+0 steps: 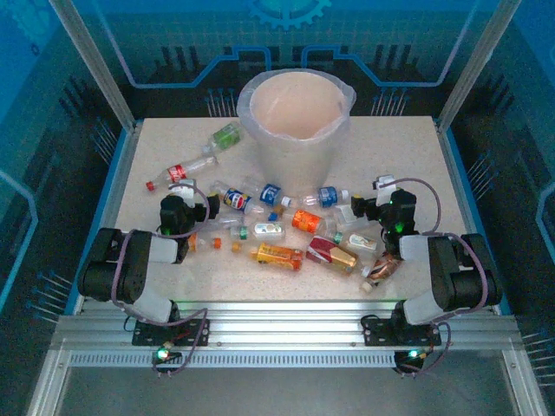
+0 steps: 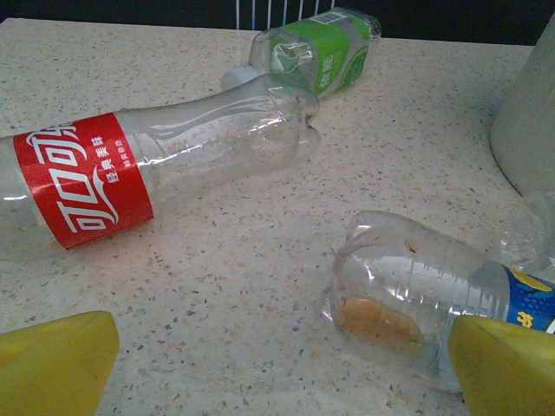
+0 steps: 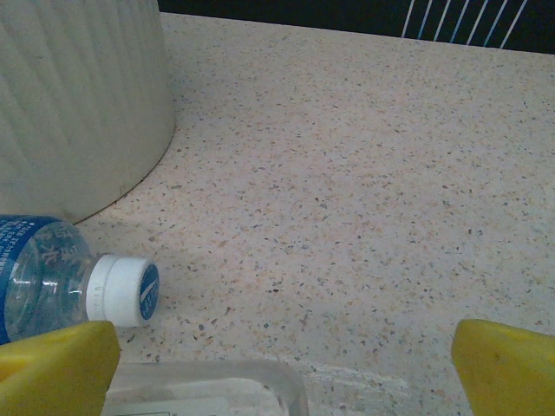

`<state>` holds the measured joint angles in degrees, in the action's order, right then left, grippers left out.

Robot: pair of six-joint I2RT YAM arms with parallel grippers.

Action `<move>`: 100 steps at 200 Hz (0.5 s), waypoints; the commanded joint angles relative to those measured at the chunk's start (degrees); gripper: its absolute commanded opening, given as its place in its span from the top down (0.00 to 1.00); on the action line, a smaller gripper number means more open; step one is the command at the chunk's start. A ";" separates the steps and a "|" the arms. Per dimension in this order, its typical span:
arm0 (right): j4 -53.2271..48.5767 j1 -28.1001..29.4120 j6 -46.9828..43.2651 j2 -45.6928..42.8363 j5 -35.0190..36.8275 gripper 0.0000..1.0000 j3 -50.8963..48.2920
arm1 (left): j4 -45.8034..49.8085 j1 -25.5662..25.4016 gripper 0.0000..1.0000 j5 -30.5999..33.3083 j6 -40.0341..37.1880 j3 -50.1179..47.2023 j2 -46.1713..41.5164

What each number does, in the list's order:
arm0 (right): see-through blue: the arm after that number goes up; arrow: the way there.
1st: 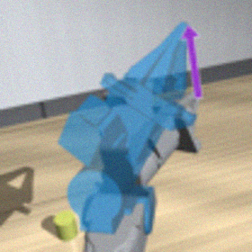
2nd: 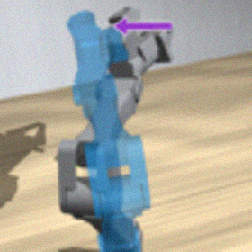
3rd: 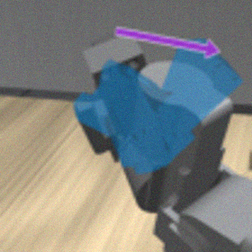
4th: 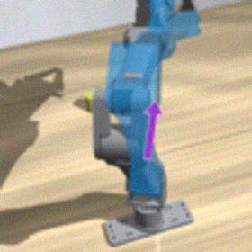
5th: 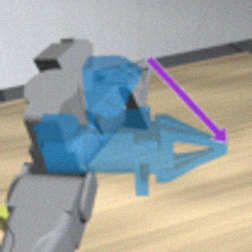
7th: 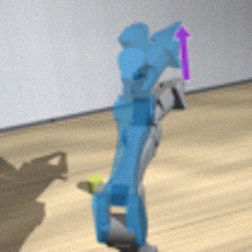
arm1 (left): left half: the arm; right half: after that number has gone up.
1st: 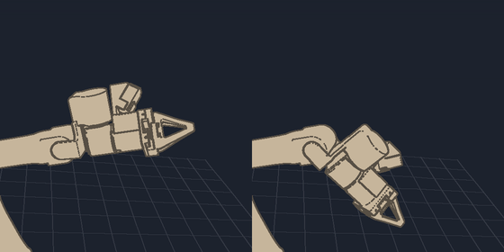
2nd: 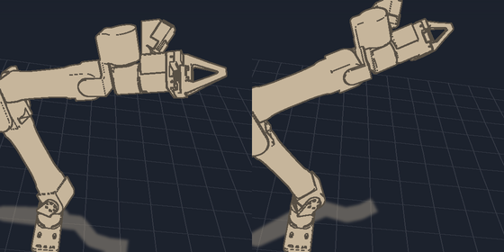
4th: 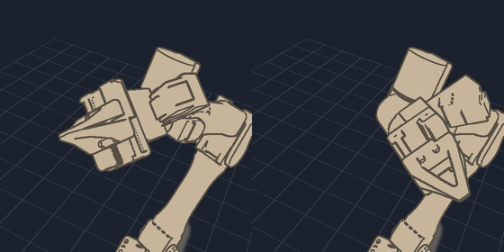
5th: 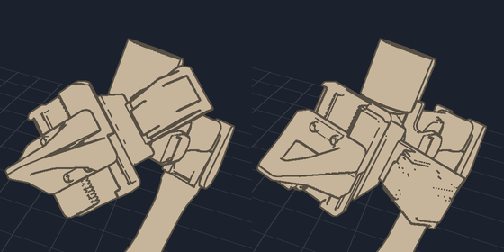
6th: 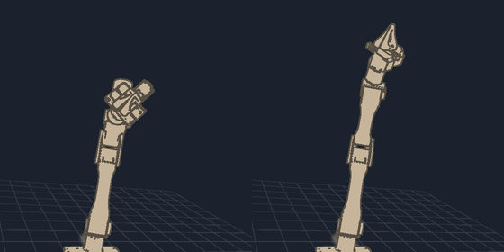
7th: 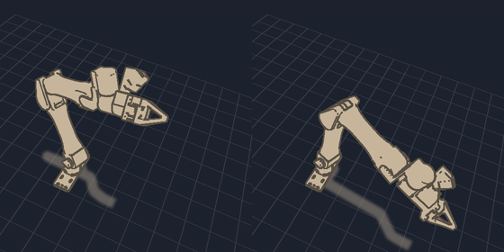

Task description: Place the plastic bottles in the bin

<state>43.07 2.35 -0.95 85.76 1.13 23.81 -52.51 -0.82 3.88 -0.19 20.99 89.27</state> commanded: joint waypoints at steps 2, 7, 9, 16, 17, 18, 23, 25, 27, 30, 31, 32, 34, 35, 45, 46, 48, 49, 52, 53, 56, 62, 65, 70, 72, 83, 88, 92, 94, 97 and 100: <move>0.08 0.61 0.32 0.55 0.29 0.00 1.02 | 0.04 -0.06 0.01 0.45 -0.90 1.02 -0.34; 0.09 0.57 0.29 0.54 0.28 0.00 0.98 | 0.02 -0.06 0.01 0.47 -0.87 1.04 -0.41; 0.13 0.58 0.26 0.55 0.28 0.00 0.95 | 0.01 -0.06 0.01 0.48 -0.87 1.04 -0.42; 0.10 0.60 0.26 0.51 0.32 0.00 0.93 | 0.04 -0.06 0.01 0.47 -0.87 1.04 -0.34; 0.14 0.58 0.25 0.53 0.34 0.00 0.95 | 0.00 -0.06 0.01 0.45 -0.91 1.05 -0.38; 0.11 0.61 0.29 0.54 0.36 0.00 0.96 | 0.02 -0.06 0.01 0.44 -0.89 1.06 -0.40; 0.12 0.57 0.25 0.51 0.28 0.00 0.93 | 0.00 -0.06 0.01 0.44 -0.88 1.01 -0.39; 0.16 0.56 0.25 0.52 0.32 0.00 0.97 | 0.01 -0.06 0.01 0.47 -0.89 1.03 -0.32; 0.17 0.60 0.29 0.50 0.31 0.00 0.97 | -0.01 -0.02 0.01 0.44 -0.92 1.06 -0.35; 0.17 0.59 0.32 0.50 0.28 0.00 0.97 | 0.03 -0.10 0.01 0.38 -0.85 1.05 -0.34; 0.17 0.57 0.28 0.48 0.28 0.00 0.97 | 0.08 -0.08 0.01 0.41 -0.82 1.02 -0.34; 0.17 0.60 0.31 0.43 0.28 0.00 1.02 | 0.10 -0.07 0.01 0.42 -0.84 1.04 -0.33; 0.17 0.63 0.33 0.46 0.28 0.00 0.98 | 0.12 -0.06 0.01 0.42 -0.80 1.08 -0.33; 0.17 0.59 0.33 0.46 0.28 0.00 0.98 | 0.08 -0.06 0.01 0.43 -0.79 1.12 -0.37; 0.26 0.59 0.33 0.47 0.28 0.00 0.88 | 0.16 0.11 0.01 0.11 -0.71 1.15 -0.40; 0.26 0.62 0.33 0.47 0.28 0.00 0.88 | 0.19 0.11 0.01 0.14 -0.70 1.15 -0.41; 0.26 0.59 0.27 0.47 0.28 0.00 0.88 | 0.14 0.12 0.01 0.09 -0.69 1.15 -0.33; 0.26 0.57 0.26 0.47 0.28 0.00 0.88 | 0.14 0.12 0.01 0.13 -0.69 1.15 -0.33; 0.26 0.61 0.31 0.47 0.28 0.00 0.88 | 0.13 0.12 0.01 0.09 -0.69 1.14 -0.41; 0.26 0.62 0.33 0.47 0.28 0.00 0.84 | 0.13 0.12 0.01 0.08 -0.69 1.15 -0.37; 0.26 0.59 0.26 0.51 0.28 0.00 0.88 | 0.12 0.12 0.01 0.10 -0.69 1.10 -0.37; 0.26 0.59 0.28 0.47 0.28 0.00 0.88 | 0.10 0.12 0.01 0.15 -0.72 1.05 -0.38; 0.26 0.63 0.26 0.47 0.28 0.00 0.88 | 0.11 0.12 0.01 0.10 -0.70 1.06 -0.37; 0.26 0.55 0.33 0.47 0.28 0.00 0.88 | 0.02 0.12 0.01 0.08 -0.70 1.04 -0.37; 0.26 0.55 0.27 0.47 0.28 0.00 0.91 | 0.03 0.12 0.01 0.14 -0.69 1.06 -0.41; 0.26 0.62 0.33 0.47 0.28 0.00 0.87 | -0.19 0.12 0.01 0.34 -0.65 0.94 -0.42; 0.20 0.63 0.25 0.40 0.37 0.00 0.96 | -0.28 0.13 0.01 0.46 -0.62 0.85 -0.41; 0.03 0.58 0.32 0.31 0.41 0.00 0.97 | -0.45 0.13 0.01 0.43 -0.65 0.76 -0.42; -0.04 0.60 0.33 0.25 0.45 0.00 0.97 | -0.54 0.16 0.01 0.41 -0.66 0.73 -0.42; -0.13 0.56 0.31 0.14 0.44 0.00 0.97 | -0.79 0.12 0.01 0.35 -0.62 0.64 -0.40; -0.17 0.58 0.35 0.05 0.48 0.00 0.93 | -0.95 0.12 0.01 0.43 -0.62 0.43 -0.40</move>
<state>43.07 2.35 -0.95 85.76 1.13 23.81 -52.51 -0.82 3.88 -0.19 20.99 89.27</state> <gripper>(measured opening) 0.996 0.990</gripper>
